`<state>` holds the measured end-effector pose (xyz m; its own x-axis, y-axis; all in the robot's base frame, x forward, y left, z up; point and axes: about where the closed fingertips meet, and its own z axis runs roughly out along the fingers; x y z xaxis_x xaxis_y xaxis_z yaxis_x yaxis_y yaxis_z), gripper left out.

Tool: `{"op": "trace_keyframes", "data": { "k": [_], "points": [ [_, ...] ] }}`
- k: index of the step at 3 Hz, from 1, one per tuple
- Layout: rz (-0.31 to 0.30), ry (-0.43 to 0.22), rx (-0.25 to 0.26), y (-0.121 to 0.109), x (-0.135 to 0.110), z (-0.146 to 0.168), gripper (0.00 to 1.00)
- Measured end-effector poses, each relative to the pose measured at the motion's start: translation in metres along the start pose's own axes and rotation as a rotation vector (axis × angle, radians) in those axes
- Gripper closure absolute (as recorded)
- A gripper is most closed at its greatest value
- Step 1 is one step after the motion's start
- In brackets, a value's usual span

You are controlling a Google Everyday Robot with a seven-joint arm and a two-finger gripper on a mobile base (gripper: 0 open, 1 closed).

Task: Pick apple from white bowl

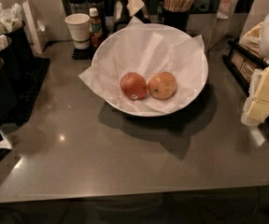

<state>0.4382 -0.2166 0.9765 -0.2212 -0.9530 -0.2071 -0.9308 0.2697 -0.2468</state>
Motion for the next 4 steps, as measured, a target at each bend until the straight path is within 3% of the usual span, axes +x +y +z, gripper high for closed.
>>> {"op": "trace_keyframes", "data": {
  "k": [4],
  "points": [
    [0.004,-0.070,-0.014,-0.019,-0.021,0.014,0.00]
  ]
}}
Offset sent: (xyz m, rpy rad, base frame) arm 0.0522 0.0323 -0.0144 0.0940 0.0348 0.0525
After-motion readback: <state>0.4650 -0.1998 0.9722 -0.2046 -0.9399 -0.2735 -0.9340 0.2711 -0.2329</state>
